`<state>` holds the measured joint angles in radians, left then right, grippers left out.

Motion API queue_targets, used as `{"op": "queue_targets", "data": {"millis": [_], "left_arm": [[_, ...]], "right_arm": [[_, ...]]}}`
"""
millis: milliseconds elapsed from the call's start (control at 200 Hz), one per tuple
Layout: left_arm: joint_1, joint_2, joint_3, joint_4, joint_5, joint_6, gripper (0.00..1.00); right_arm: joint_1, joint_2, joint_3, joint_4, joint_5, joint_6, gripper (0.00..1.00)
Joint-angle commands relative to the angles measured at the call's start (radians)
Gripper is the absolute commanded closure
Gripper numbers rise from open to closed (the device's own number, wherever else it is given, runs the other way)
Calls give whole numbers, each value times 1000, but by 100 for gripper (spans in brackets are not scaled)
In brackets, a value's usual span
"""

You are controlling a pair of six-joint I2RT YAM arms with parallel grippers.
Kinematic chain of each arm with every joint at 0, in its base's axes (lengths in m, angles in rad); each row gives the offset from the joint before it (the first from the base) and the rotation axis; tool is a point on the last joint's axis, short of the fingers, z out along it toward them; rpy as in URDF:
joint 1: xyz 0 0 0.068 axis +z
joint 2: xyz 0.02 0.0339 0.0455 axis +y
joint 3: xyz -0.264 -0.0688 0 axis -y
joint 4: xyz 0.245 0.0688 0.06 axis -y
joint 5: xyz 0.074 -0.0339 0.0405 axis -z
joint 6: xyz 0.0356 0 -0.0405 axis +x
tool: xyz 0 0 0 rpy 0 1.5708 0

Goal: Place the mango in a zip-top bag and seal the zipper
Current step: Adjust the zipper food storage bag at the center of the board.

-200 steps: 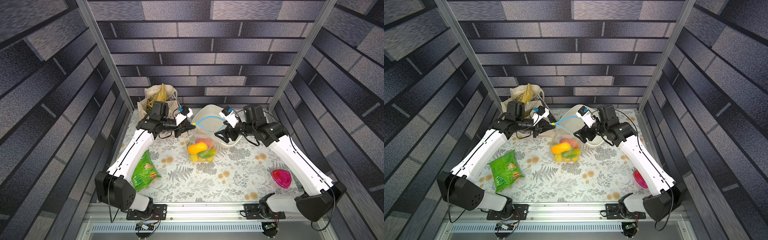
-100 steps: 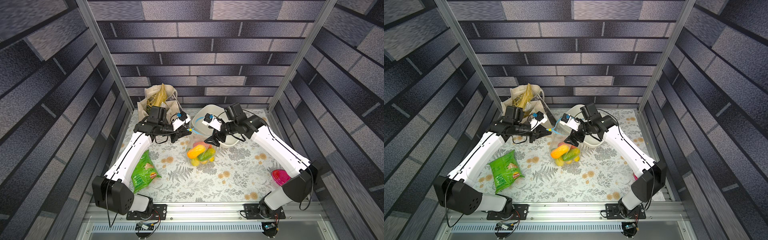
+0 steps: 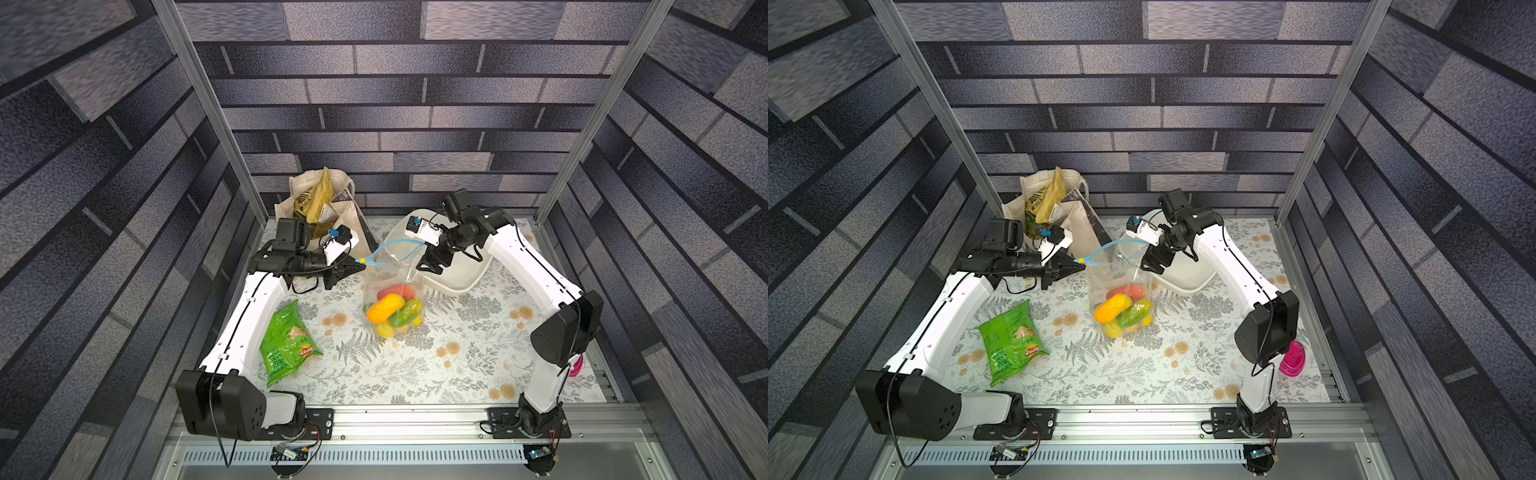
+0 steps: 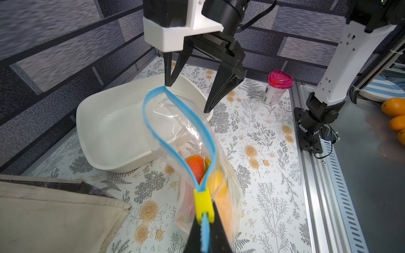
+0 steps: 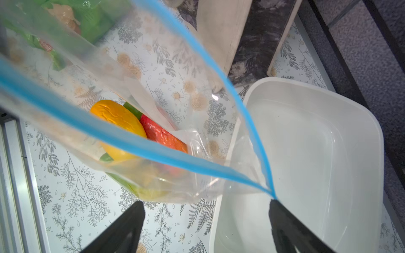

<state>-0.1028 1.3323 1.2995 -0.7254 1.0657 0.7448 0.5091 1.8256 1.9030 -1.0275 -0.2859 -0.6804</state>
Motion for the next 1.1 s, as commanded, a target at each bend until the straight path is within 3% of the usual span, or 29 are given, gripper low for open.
{"op": "queue_targets", "data": {"millis": [0,55,115,200,250,321,416,531,626,887,1007,1092], "left_arm": [[6,-9,-1,-19,40,34,100],[8,-7,2,-27,45,41,100],[11,-11,1,-31,54,50,100],[10,-18,-4,-29,65,50,100],[9,-19,-6,-26,70,53,100],[11,-18,-5,-24,76,56,100],[14,-19,1,-25,94,60,100],[19,-31,-3,-21,149,74,100],[20,-36,-3,-27,173,91,100],[31,-22,10,-24,182,85,100],[37,-16,12,-27,193,90,100],[40,-18,14,-37,207,101,100]], "right_arm": [[1,-98,-45,83,19,57,18],[2,-133,-71,120,24,65,27],[1,-165,-102,145,34,62,29],[-24,-220,-151,193,8,107,25],[-66,-266,-205,242,-102,150,24],[-119,-316,-307,361,-226,186,14],[-129,-251,-271,302,-283,95,6],[-155,-117,-144,207,-356,47,4],[-184,-52,-87,217,-417,65,7],[-193,6,-17,117,-595,-12,28],[-193,23,-5,101,-653,-30,32],[-194,44,19,83,-647,-40,28]]}}
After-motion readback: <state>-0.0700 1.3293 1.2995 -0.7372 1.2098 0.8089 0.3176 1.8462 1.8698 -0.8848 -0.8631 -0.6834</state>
